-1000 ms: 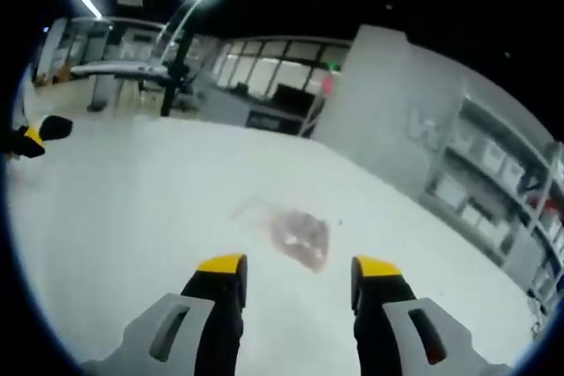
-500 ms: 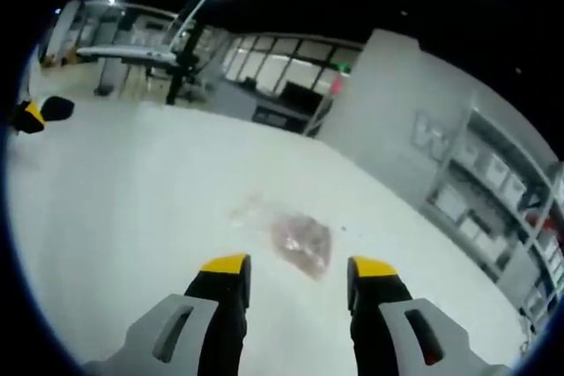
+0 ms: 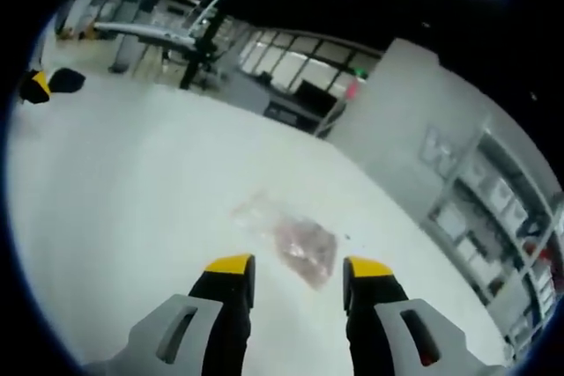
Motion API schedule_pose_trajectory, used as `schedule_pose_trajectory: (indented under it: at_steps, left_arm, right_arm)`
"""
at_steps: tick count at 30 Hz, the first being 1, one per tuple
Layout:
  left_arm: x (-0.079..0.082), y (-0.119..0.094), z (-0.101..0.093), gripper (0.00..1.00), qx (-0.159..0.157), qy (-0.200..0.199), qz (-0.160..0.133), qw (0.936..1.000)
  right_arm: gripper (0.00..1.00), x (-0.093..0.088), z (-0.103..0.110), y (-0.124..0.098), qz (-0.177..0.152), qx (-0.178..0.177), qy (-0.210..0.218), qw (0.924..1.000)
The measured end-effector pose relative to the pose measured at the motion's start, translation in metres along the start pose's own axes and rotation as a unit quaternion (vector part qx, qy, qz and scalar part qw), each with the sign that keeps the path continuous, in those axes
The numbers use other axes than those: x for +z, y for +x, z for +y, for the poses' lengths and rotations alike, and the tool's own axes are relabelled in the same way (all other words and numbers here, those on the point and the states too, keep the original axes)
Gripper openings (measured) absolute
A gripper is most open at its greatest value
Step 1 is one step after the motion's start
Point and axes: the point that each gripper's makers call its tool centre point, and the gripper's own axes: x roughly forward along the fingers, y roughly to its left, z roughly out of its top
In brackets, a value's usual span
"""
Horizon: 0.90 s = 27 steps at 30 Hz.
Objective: Open the resealable bag by pulling the two sides of the seal apart until the entire bag opening is separated and visibly accessible.
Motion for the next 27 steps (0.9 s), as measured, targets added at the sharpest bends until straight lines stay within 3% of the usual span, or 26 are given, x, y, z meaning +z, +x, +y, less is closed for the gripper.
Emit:
schedule_pose_trajectory:
  at_steps: [7, 11, 27]
  left_arm:
    - [-0.001, 0.001, 0.001, 0.83, 0.001, -0.004, -0.001, 1.0000]
    - [0.000, 0.000, 0.003, 0.83, 0.002, -0.004, -0.003, 1.0000]
    - [0.001, 0.000, 0.004, 0.83, 0.000, -0.002, -0.003, 1.0000]
  right_arm:
    - [0.37, 0.000, -0.002, 0.010, 0.002, 0.002, -0.013, 0.9999]
    - [0.37, -0.001, 0.002, 0.008, 0.005, 0.005, -0.047, 0.9989]
    - [0.36, -0.002, 0.002, 0.024, 0.014, 0.012, -0.058, 0.9981]
